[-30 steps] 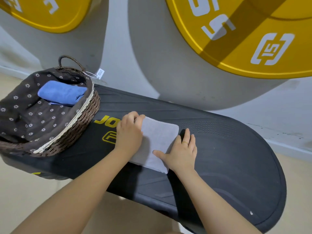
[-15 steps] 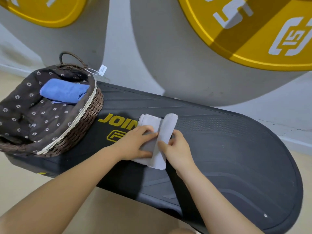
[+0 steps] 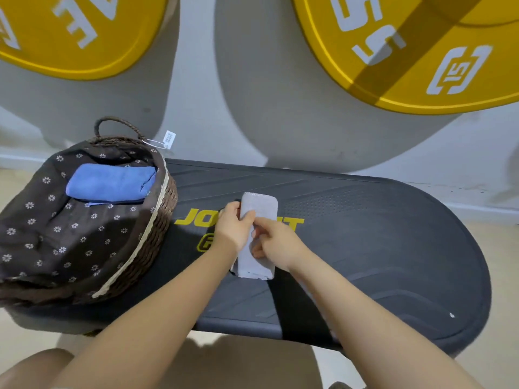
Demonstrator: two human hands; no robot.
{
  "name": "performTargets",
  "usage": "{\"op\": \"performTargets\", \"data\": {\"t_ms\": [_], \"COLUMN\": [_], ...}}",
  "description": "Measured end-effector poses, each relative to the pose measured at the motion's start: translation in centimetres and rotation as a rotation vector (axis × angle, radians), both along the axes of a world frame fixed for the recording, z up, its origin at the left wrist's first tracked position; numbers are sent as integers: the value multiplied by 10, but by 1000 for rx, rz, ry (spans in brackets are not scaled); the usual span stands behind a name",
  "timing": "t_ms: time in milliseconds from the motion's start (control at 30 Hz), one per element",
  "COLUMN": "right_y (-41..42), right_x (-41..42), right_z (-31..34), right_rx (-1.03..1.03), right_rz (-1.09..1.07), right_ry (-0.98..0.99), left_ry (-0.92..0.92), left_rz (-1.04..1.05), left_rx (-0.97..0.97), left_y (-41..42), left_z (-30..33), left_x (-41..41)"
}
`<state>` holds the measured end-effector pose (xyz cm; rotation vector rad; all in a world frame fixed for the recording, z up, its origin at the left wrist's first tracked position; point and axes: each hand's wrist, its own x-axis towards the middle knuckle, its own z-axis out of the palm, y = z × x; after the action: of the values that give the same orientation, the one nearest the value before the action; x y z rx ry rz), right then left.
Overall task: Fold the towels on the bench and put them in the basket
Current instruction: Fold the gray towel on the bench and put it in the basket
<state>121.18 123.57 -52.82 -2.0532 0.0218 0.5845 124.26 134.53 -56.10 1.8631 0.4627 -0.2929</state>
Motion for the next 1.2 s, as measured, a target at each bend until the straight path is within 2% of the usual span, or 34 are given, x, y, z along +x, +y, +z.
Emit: {"op": "performTargets", "data": {"t_ms": [67, 133, 200, 267, 333, 400, 533, 633, 767, 833, 900, 1000, 1133, 1200], "right_y": [-4, -11, -13, -9, 0, 9, 12, 13, 39, 67, 100, 152, 202, 218], "right_x": [0, -6, -12, -16, -23, -28, -36, -27, -2, 11, 22, 39, 58, 63], "right_z": [-1, -8, -17, -20, -23, -23, 0, 40, 94, 113, 122, 117, 95, 85], "right_rx": [10, -144, -128, -9, 52, 65, 217, 323, 277, 269, 258, 272, 161, 65], "right_rz": [-230, -369, -401, -358, -325, -348, -401, -243, 109, 255, 368, 401, 284, 252], "right_ry": [-26, -118, -7, 163, 182, 134, 17, -71, -83, -46, -17, 47, 198, 251], "left_ry": [36, 49, 70, 91, 109, 126, 89, -69, -310, -325, -239, -188, -80, 17], "left_rz": [20, -28, -29, -30, -44, -30, 11, -71, -207, -360, -450, -284, 198, 349], "left_rx": [87, 152, 134, 110, 91, -8, -369, -413, -277, -259, -216, -129, -323, -403], "left_y": [-3, -2, 1, 5, 9, 11, 29, 60, 133, 177, 215, 260, 289, 293], "left_z": [-1, -3, -1, 0, 3, 7, 32, 67, 117, 134, 145, 146, 117, 98], "left_x": [-3, -2, 1, 2, 0, -5, -12, -15, -19, -21, -25, -32, -33, -28]}}
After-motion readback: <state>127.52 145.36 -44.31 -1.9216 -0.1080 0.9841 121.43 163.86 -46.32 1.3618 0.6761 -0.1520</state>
